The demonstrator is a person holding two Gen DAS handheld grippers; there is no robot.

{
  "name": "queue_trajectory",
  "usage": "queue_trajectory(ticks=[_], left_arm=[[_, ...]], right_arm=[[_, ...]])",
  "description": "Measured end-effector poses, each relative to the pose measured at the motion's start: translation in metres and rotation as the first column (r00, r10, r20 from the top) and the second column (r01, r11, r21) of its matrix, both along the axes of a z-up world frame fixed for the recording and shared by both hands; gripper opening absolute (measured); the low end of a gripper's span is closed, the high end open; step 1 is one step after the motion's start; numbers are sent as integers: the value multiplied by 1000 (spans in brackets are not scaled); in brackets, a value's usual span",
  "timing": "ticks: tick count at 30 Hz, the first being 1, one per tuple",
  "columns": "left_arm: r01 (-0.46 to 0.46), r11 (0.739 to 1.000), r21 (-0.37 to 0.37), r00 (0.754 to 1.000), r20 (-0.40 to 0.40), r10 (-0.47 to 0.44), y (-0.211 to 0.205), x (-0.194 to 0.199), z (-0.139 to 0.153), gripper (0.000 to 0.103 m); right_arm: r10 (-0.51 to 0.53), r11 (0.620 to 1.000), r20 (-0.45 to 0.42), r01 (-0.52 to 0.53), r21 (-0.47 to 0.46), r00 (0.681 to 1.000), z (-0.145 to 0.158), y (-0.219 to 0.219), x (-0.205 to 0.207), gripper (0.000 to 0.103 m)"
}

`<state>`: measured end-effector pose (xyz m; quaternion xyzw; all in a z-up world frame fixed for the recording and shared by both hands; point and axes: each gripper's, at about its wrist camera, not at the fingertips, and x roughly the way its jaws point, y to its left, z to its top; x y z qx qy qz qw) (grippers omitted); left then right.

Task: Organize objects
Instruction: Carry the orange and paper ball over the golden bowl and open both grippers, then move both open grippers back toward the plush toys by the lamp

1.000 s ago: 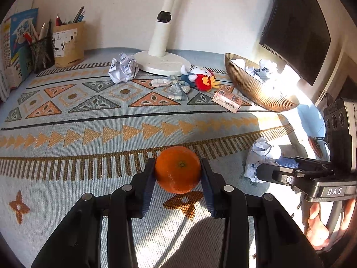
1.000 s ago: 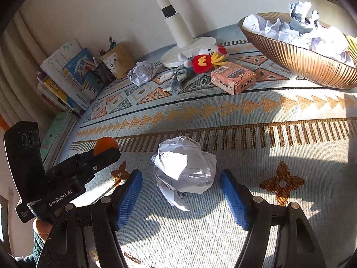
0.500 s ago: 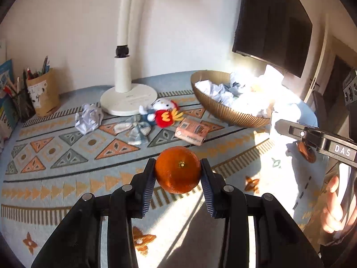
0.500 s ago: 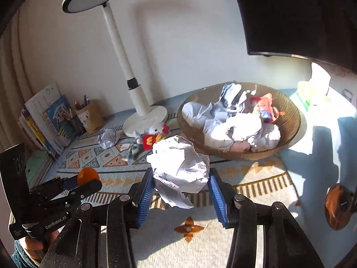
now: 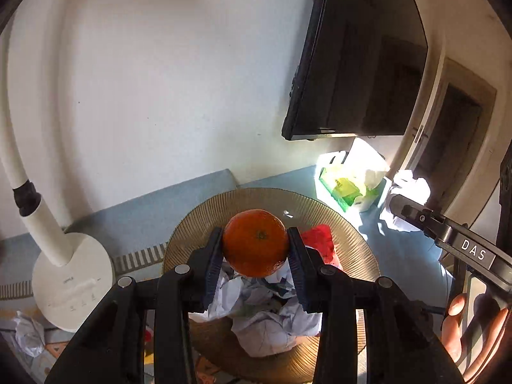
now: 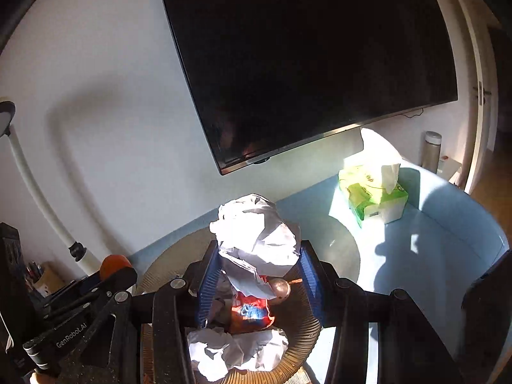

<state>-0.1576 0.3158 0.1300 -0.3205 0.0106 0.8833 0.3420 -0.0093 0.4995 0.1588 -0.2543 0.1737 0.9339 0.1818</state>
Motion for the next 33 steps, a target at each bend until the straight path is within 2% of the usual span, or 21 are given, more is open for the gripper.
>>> queue_trajectory(ticks=[2, 4, 5, 6, 10, 13, 16, 20, 21, 22, 23, 26, 29, 31, 33], left_arm=[[1, 1000, -3, 1000, 18, -1, 10, -13, -11, 39], [3, 1000, -4, 999, 44, -3, 15, -21, -21, 60], [7, 1000, -4, 998, 60, -7, 17, -24, -25, 81], [14, 1000, 9, 998, 66, -15, 16, -23, -28, 92], [32, 998, 49, 997, 70, -36, 7, -13, -28, 93], [21, 997, 71, 996, 91, -27, -7, -5, -21, 93], [9, 997, 83, 997, 76, -15, -29, 10, -2, 93], [-21, 995, 100, 1000, 6, 20, -73, 48, 35, 93], [-34, 993, 111, 999, -16, 36, -88, 60, 45, 93], [-56, 991, 122, 997, -46, 62, -105, 73, 54, 93], [-89, 988, 125, 992, -76, 99, -122, 86, 63, 93], [-201, 973, 115, 970, -112, 214, -173, 115, 76, 97], [-281, 950, 138, 948, -110, 297, -221, 137, 67, 102], [-343, 932, 121, 933, -69, 352, -248, 142, 47, 102], [-410, 908, 92, 911, -4, 412, -273, 141, 15, 102]], right_arm=[[-15, 1000, 22, 15, -2, 1000, -12, 10, -14, 47], [-7, 1000, 56, 9, -28, 998, -25, 17, -25, 56], [-11, 999, 71, 14, -38, 997, -30, 20, -26, 61], [-19, 999, 78, 22, -40, 997, -35, 21, -25, 70], [-24, 999, 69, 26, -23, 997, -39, 19, -11, 72], [-4, 999, 49, 6, -35, 999, -31, 12, 3, 72], [26, 999, 26, -25, -34, 999, -16, -5, 19, 72], [104, 994, -15, -104, -19, 994, 10, -45, 45, 75], [127, 992, -26, -128, -16, 992, 17, -57, 52, 80], [148, 989, -35, -148, -13, 988, 23, -69, 59, 90], [166, 986, -41, -167, -13, 985, 28, -81, 65, 93], [259, 964, -74, -263, -51, 963, 41, -118, 79, 95], [359, 926, -79, -365, -92, 930, 41, -157, 83, 96], [408, 901, -63, -413, -130, 911, 27, -181, 81, 98], [432, 893, -14, -430, -136, 902, 1, -204, 78, 99]])
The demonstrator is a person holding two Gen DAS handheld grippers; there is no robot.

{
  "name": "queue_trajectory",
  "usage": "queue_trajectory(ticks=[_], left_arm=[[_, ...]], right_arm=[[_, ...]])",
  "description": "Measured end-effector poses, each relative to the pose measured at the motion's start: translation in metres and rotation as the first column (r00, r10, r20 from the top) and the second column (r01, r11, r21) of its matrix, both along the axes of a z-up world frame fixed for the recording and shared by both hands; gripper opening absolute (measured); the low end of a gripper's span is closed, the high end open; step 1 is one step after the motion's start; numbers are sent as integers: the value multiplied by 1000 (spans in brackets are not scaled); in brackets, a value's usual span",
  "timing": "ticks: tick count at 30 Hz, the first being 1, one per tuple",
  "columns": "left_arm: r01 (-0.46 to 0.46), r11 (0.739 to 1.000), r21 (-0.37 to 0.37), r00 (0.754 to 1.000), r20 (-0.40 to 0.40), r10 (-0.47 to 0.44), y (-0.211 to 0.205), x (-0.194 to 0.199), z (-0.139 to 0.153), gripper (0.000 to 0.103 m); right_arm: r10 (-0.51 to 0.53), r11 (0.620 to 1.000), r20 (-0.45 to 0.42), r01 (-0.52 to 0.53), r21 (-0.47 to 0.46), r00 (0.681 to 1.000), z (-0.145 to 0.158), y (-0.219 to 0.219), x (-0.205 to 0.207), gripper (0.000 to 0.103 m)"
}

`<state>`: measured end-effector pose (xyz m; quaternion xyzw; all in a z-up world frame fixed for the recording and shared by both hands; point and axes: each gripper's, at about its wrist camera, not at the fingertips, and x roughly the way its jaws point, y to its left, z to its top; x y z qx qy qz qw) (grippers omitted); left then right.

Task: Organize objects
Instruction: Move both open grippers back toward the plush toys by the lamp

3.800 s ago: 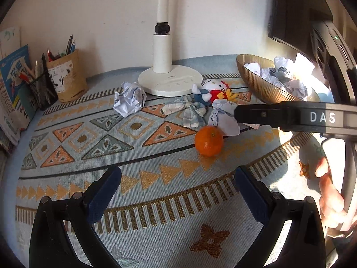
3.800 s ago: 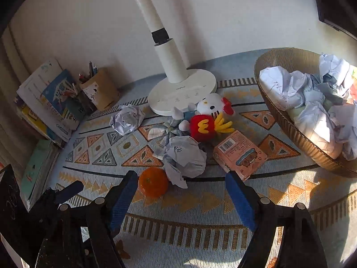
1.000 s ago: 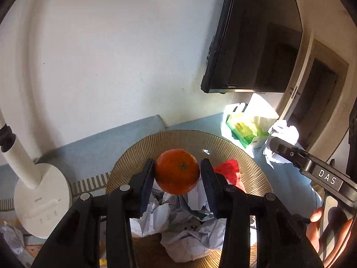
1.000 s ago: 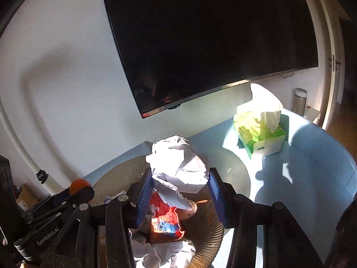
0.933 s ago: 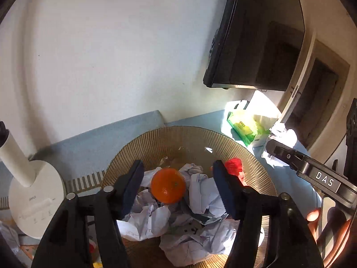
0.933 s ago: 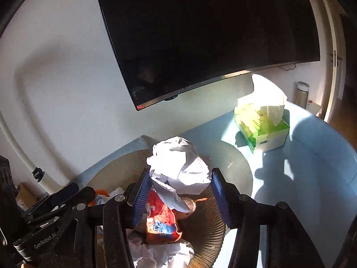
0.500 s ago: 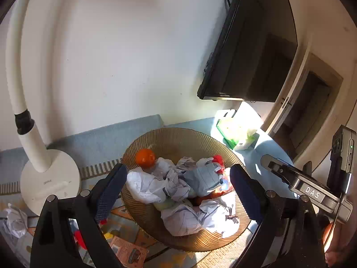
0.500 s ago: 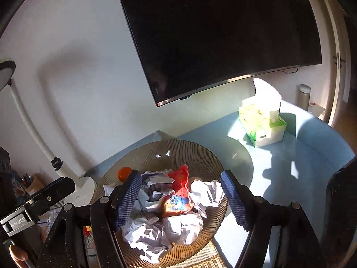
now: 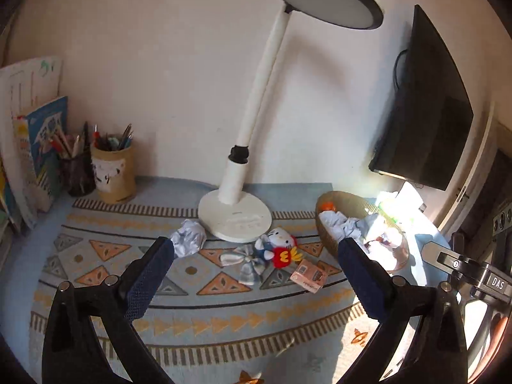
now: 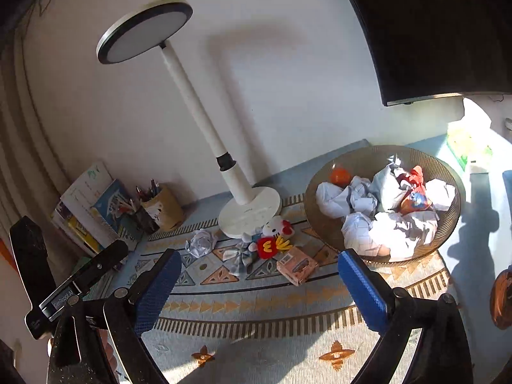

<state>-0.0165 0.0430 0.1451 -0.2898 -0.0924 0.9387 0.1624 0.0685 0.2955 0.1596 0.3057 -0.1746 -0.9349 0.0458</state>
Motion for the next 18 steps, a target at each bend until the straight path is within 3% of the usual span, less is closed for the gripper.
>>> queue_trajectory(ticks=[4, 7, 13, 18], left_arm=[[-95, 995, -6, 991, 99, 95, -34, -7, -71, 102], [-113, 993, -38, 987, 112, 117, -41, -9, -100, 102], [-113, 986, -121, 984, 121, 128, -29, -10, -114, 102], [-112, 981, -159, 984, 118, 132, -23, -7, -115, 102]], right_arm=[[34, 995, 89, -42, 93, 995, -71, -36, -13, 99], [17, 979, 124, -42, 200, 992, -110, -48, -24, 99], [-17, 965, 119, -15, 263, 993, -120, -50, -28, 99], [-22, 951, 177, -34, 309, 984, -126, -57, -35, 99]])
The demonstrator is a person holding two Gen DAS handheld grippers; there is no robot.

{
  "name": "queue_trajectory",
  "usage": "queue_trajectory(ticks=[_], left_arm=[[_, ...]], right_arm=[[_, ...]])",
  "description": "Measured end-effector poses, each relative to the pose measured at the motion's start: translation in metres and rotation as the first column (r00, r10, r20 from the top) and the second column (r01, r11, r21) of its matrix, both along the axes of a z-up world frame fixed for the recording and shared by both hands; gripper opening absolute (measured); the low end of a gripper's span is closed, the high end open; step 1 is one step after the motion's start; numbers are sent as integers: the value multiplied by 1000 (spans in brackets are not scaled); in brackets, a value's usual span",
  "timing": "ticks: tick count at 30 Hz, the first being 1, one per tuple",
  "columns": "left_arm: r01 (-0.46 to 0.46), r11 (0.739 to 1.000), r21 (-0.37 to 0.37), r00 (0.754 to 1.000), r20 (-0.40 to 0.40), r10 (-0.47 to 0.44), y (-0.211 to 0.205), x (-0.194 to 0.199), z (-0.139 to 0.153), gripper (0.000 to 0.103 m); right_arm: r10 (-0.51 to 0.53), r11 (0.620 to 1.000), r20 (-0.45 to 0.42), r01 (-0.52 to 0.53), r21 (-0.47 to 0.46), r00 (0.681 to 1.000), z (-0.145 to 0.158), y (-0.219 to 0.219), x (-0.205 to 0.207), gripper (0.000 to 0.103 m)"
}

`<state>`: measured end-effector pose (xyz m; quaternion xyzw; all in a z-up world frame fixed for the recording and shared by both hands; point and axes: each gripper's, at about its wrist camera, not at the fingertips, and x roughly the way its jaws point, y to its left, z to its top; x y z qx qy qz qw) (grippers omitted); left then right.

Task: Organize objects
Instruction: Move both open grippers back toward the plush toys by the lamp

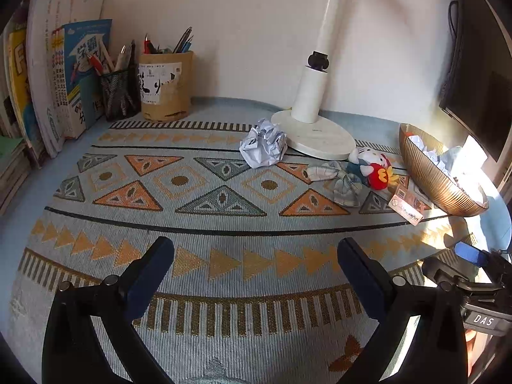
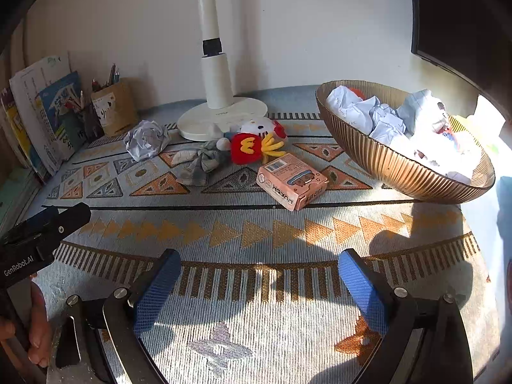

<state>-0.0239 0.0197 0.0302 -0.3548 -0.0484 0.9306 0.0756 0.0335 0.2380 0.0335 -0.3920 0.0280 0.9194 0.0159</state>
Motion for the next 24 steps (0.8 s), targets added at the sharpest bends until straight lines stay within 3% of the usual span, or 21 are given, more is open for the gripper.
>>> queue_trajectory(ticks=[9, 15, 18, 20, 24], left_arm=[[-21, 1000, 19, 999, 41, 20, -7, -5, -5, 102], [-7, 1000, 27, 997, 81, 5, -7, -10, -8, 102], [55, 995, 88, 990, 121, -66, -14, -19, -4, 98], [82, 991, 108, 986, 135, -97, -21, -27, 6, 96], [122, 990, 76, 987, 96, -129, -32, -56, 32, 96]], right_arm=[[-4, 1000, -10, 4, 6, 1000, 1, 1, 2, 99], [-13, 1000, 32, 14, -22, 999, -2, 4, -6, 99], [-46, 996, 36, 49, -76, 998, 4, 14, -11, 92], [-14, 987, 61, 24, -161, 998, 12, 17, -21, 91], [44, 957, 117, -8, -290, 992, 24, 4, -59, 91]])
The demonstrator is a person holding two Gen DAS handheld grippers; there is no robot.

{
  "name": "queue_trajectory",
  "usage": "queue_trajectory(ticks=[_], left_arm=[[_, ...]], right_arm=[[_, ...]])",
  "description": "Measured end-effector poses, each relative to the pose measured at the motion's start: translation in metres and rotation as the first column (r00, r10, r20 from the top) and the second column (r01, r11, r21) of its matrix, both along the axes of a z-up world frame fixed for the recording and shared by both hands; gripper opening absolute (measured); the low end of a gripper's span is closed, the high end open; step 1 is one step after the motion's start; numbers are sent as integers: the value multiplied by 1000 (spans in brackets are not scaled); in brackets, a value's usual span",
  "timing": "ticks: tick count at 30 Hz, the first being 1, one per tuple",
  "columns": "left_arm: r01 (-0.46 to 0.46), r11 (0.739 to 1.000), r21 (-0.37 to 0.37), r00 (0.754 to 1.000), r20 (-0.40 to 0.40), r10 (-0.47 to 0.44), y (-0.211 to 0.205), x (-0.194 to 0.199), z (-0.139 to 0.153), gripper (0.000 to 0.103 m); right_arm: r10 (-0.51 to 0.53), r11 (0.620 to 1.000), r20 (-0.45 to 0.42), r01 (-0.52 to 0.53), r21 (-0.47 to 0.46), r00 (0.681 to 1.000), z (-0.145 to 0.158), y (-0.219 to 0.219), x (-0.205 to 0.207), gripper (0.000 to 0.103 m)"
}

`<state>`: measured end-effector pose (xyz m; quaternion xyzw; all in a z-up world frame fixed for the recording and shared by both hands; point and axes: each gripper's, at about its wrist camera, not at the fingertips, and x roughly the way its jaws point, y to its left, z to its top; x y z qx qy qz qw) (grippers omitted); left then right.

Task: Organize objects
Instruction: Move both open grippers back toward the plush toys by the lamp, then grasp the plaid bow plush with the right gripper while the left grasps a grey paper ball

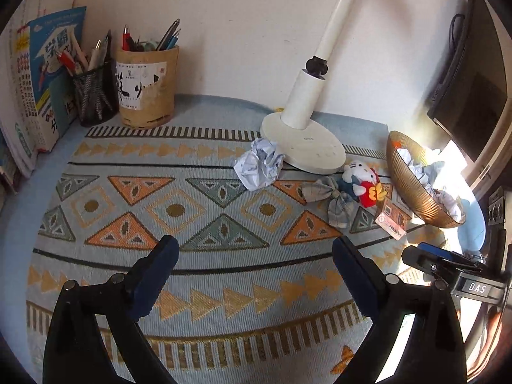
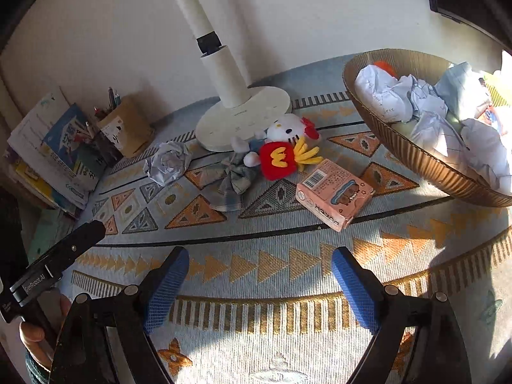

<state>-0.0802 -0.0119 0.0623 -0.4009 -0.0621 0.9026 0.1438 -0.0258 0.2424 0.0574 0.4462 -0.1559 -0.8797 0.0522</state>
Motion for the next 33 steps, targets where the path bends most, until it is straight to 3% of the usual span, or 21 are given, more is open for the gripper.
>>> queue_trajectory(ticks=[2, 5, 7, 9, 11, 14, 17, 19, 22, 28, 33], left_arm=[[15, 1000, 8, 1000, 1, -15, -2, -23, 3, 96], [16, 995, 100, 999, 40, -20, -5, -60, -5, 96], [21, 991, 134, 998, 50, -28, 1, -78, -12, 96], [50, 992, 114, 998, 37, -54, 14, -90, -17, 96], [84, 995, 45, 995, 40, -86, 32, -100, -24, 96], [88, 996, -14, 995, 58, -87, 45, -116, -36, 96], [76, 996, 37, 991, 104, -80, 41, -130, -49, 64], [63, 997, 50, 994, 89, -67, 37, -129, -52, 52], [59, 996, 73, 994, 84, -65, 31, -126, -49, 45], [32, 996, 85, 996, 79, -39, 18, -92, -39, 45], [69, 997, 39, 997, 17, -70, 17, -43, -9, 45]], right_arm=[[23, 999, -11, -23, 38, 1000, 3, -18, -21, 90], [68, 986, -30, -63, 152, 997, -2, -47, -48, 82], [93, 985, 1, -92, 143, 996, -13, -57, -66, 80], [85, 990, 29, -88, 107, 996, -23, -59, -81, 80], [69, 992, 57, -74, 104, 996, -32, -57, -95, 80], [71, 988, 32, -75, 137, 997, -33, -61, -104, 80], [84, 976, 1, -83, 203, 996, -37, -71, -103, 75], [98, 965, -7, -93, 247, 995, -35, -79, -103, 43], [135, 958, -16, -126, 258, 991, -35, -82, -101, 26], [228, 946, -137, -186, 268, 964, -19, -91, -73, 23], [205, 960, -134, -173, 218, 969, -6, -75, -22, 23]])
